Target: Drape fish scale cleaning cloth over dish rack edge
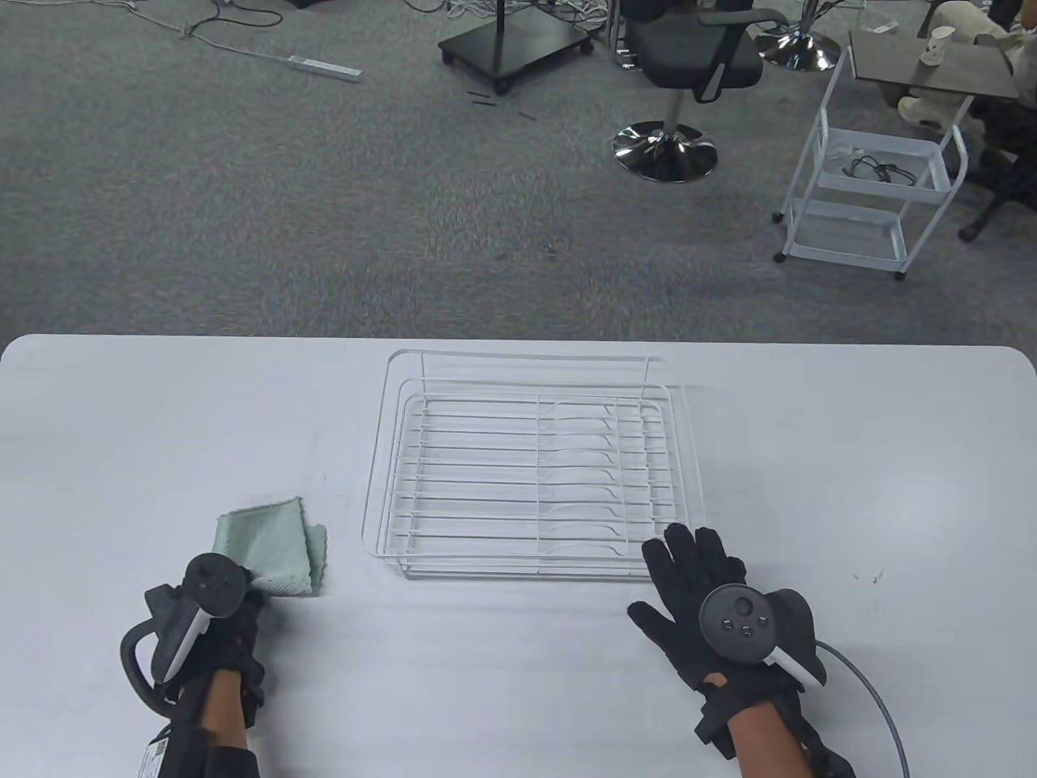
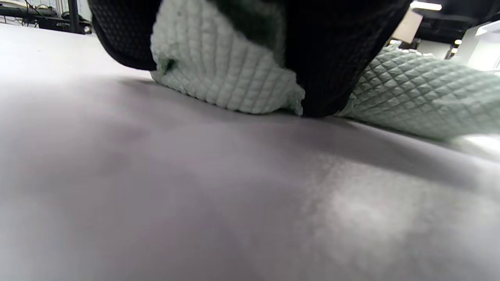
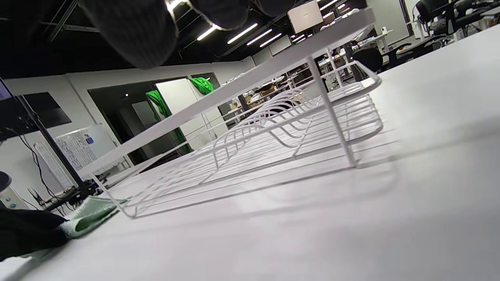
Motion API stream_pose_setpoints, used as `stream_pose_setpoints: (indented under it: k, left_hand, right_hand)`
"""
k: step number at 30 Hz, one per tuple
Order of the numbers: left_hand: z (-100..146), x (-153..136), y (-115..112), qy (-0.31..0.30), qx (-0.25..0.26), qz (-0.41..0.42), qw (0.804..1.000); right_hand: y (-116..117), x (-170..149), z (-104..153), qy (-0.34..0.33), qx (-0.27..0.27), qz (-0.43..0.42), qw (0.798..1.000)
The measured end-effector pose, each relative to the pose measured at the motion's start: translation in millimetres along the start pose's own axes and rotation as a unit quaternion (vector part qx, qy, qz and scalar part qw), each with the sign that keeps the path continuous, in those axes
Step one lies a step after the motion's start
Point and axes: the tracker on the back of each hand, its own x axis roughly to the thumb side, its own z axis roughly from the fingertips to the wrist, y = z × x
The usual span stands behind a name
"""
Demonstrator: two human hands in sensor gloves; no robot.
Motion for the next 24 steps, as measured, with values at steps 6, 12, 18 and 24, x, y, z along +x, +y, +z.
stream_pose_setpoints:
  k: [6, 12, 18, 24]
  left_hand:
    - [6, -23, 8, 0.002, 0.004, 0.259, 0.966]
    - [23, -18, 29, -0.117, 0.000, 0.560, 0.820]
    - [71, 57, 51, -0.253, -0.029, 0.550, 0.795]
    - [115, 145, 29, -0.345, -0.095, 0.502, 0.787]
  right_hand:
    - [1, 0, 1, -0.002, 0.000, -0.010, 1.000]
    - [2, 6, 0, -0.025, -0.010, -0.053, 0.998]
    - [5, 25, 2, -0.091, -0.061, -0.170, 0.979]
    - [15, 45, 2, -0.126, -0.103, -0.282, 0.946]
